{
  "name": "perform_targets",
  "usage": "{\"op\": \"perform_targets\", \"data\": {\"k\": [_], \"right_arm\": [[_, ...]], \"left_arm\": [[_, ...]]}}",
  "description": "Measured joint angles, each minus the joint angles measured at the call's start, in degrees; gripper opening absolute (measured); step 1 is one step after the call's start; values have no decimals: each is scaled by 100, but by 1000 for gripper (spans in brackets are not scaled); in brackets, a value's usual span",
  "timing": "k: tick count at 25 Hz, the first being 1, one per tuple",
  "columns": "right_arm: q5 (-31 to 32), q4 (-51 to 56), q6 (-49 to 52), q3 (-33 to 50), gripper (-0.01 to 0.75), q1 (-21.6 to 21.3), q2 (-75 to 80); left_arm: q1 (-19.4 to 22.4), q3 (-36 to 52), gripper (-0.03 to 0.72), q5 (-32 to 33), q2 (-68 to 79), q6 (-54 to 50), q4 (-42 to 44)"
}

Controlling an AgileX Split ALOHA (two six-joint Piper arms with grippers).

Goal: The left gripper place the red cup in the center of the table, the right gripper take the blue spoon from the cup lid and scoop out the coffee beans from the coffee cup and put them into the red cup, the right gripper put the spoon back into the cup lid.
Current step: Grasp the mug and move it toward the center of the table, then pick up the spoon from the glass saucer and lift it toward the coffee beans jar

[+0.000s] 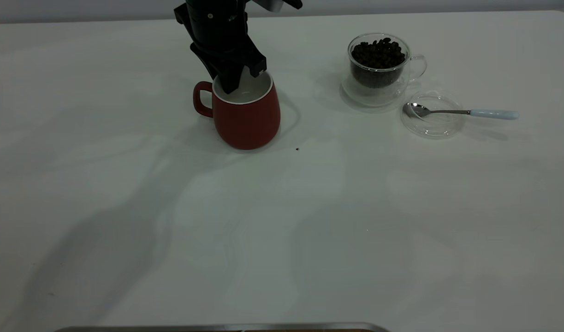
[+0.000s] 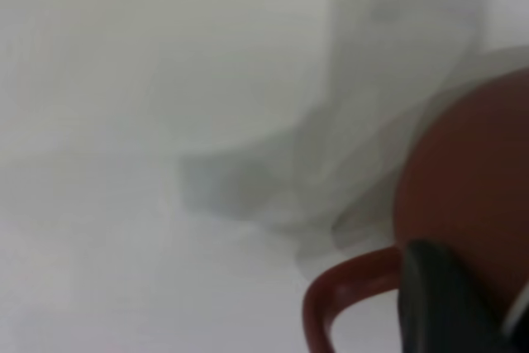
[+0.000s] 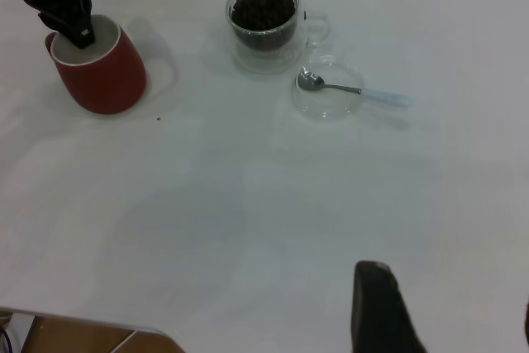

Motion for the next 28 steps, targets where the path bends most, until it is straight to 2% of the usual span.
{"op": "perform_targets", "data": {"k": [5, 8, 15, 28], "right_arm": [[0, 0, 0, 0, 457, 0, 0], [0, 0, 0, 0, 457, 0, 0], [0, 0, 31, 0, 457, 0, 0], [1, 0, 0, 0, 457, 0, 0]], "left_arm": [[0, -67, 477, 183, -197, -13, -43], [0, -243, 556, 599, -381, -18, -43], [-2, -796, 580, 2014, -1226, -148, -58], [-19, -832, 580, 2014, -4146, -749, -427]]}}
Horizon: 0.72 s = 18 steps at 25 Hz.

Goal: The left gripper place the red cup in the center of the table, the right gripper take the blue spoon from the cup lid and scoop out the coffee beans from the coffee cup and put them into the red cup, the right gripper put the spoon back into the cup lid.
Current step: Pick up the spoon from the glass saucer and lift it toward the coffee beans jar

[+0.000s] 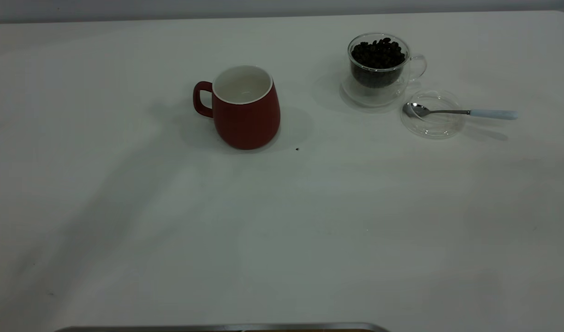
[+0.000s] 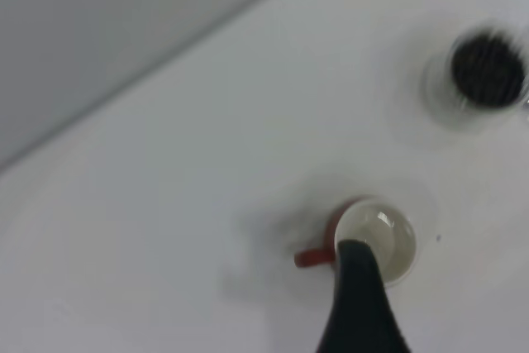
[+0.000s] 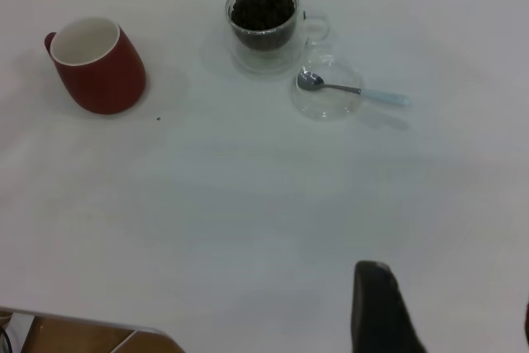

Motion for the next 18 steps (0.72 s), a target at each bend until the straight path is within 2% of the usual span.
{"op": "perform_targets", "data": {"k": [4, 10, 18], "right_arm": [[0, 0, 0, 0, 457, 0, 0], [0, 0, 31, 0, 457, 0, 0], [0, 0, 0, 0, 457, 0, 0]], "left_arm": [[-5, 930, 580, 0, -1316, -123, -26], [-10, 3509, 580, 0, -3551, -265, -42], [-10, 6572, 580, 0, -5443, -618, -42]]}}
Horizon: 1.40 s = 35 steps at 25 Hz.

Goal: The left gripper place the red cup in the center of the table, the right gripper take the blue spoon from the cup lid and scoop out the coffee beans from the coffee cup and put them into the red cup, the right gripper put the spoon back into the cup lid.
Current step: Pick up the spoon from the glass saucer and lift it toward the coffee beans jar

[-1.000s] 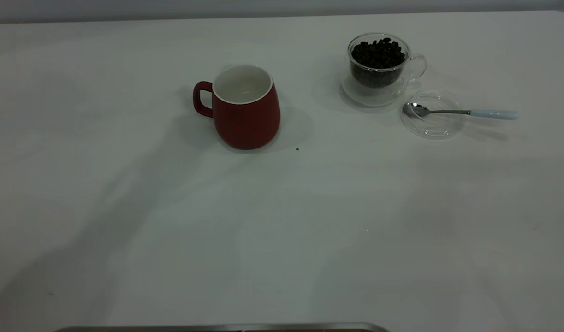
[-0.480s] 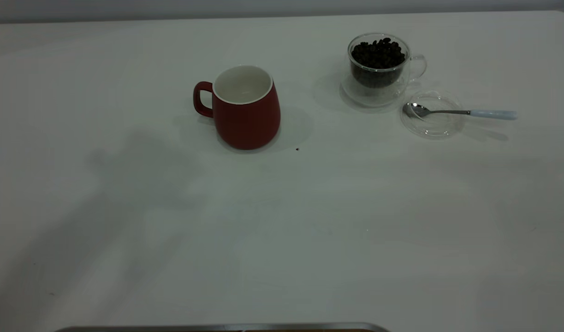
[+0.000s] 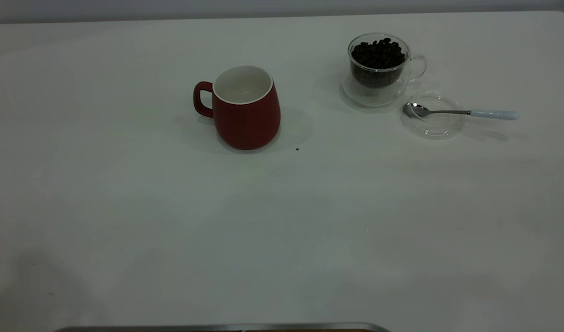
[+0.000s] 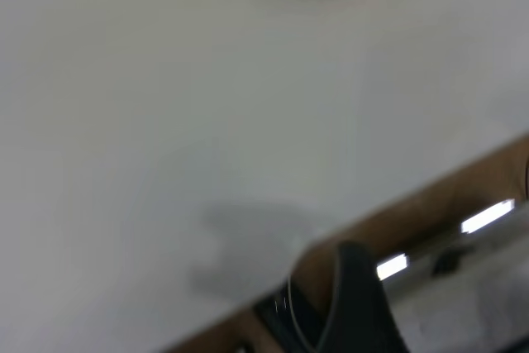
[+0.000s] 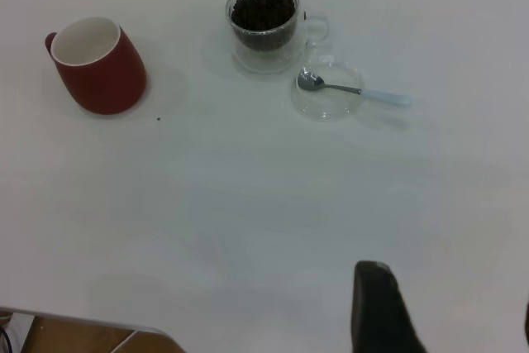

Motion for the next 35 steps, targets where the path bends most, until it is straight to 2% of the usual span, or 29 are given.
{"op": "perform_targets", "data": {"k": [5, 11, 21, 25, 31, 35], "right_arm": [[0, 0, 0, 0, 457, 0, 0], [0, 0, 0, 0, 457, 0, 0], [0, 0, 31, 0, 457, 0, 0], [0, 0, 0, 0, 457, 0, 0], [0, 0, 0, 0, 457, 0, 0], [0, 0, 0, 0, 457, 0, 0]], "left_arm": [[0, 1584, 580, -6, -738, 0, 0], [0, 2868, 580, -282, -1514, 39, -2], [23, 2943, 580, -323, -2777, 39, -2], [639, 2943, 580, -310, -3316, 39, -11], [1976, 2943, 580, -285, -4152, 39, -11], [2378, 2943, 580, -249, -4977, 39, -11]]}}
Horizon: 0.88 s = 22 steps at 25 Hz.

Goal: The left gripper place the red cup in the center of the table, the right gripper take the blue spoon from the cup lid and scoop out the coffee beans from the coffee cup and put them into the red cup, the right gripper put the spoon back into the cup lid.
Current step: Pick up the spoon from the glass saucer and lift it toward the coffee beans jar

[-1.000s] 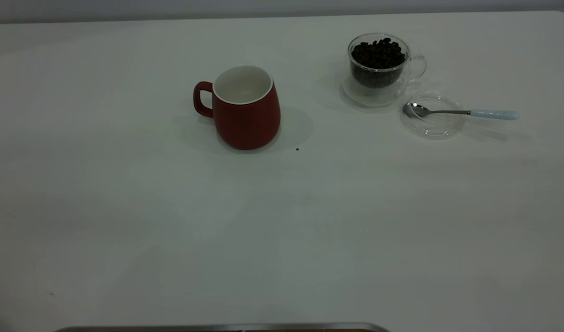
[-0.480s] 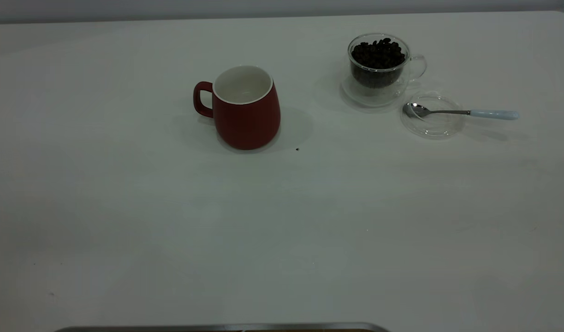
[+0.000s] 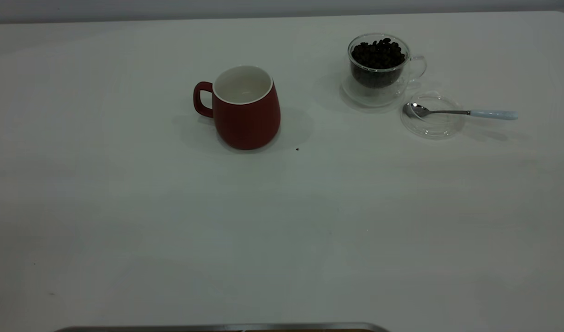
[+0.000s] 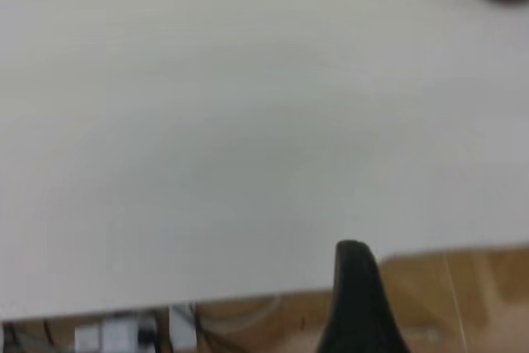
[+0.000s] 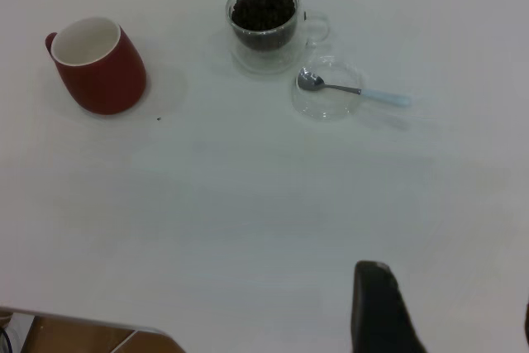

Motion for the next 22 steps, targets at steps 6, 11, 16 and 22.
{"op": "perform_targets", "data": {"k": [6, 11, 16, 22], "right_arm": [[0, 0, 31, 0, 457, 0, 0], [0, 0, 0, 0, 457, 0, 0], [0, 0, 0, 0, 457, 0, 0], [0, 0, 0, 0, 457, 0, 0]], "left_arm": [[65, 0, 580, 101, -257, 0, 6], [87, 0, 580, 107, -263, 0, 6], [87, 0, 580, 107, -263, 0, 6], [92, 0, 580, 107, -263, 0, 6]]}}
